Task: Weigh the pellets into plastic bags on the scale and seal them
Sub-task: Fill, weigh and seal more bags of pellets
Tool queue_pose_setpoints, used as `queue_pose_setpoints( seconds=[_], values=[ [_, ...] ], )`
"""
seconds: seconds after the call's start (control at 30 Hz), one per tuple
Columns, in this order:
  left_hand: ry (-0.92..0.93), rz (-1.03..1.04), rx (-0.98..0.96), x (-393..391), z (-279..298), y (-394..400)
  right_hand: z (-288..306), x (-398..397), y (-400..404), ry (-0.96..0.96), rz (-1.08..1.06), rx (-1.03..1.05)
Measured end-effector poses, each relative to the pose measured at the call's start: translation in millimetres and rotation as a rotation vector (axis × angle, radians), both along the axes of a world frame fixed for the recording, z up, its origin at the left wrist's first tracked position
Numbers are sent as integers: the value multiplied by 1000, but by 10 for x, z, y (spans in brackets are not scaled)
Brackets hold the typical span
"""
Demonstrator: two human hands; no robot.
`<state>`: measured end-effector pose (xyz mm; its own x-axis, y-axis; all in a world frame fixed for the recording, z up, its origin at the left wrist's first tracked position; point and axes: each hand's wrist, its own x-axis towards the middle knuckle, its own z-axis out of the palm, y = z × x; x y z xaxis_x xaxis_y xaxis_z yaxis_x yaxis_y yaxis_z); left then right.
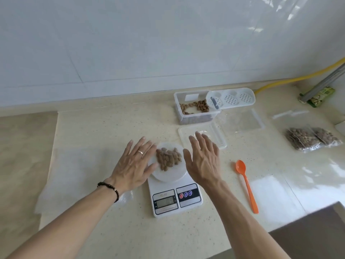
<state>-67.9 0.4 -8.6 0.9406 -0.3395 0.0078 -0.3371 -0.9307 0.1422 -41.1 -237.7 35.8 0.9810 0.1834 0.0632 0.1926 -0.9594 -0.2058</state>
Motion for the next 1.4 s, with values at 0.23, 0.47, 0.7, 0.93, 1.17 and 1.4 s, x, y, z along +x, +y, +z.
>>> queue_pose_setpoints(
  seconds=[0.23, 0.47, 0.7, 0.93, 1.17, 1.4],
  values=[
    [37, 29, 14, -183, -99, 67, 21, -172, 101, 46, 50, -57],
    [22, 20, -27, -153, -67, 30, 64, -173, 80, 48, 17, -65],
    [10, -24, -31, 57, 63, -117, 142, -126, -41, 51, -41, -37],
    [9, -103, -50, 482, 244, -535, 277, -3, -438, 96, -234, 97],
    [169, -28, -125, 942, 350, -1122, 148, 65, -723, 264, -612, 542],
    [386, 138, -314, 1214, 458, -1528, 63, 67, -700, 556, -763, 1006]
  ],
)
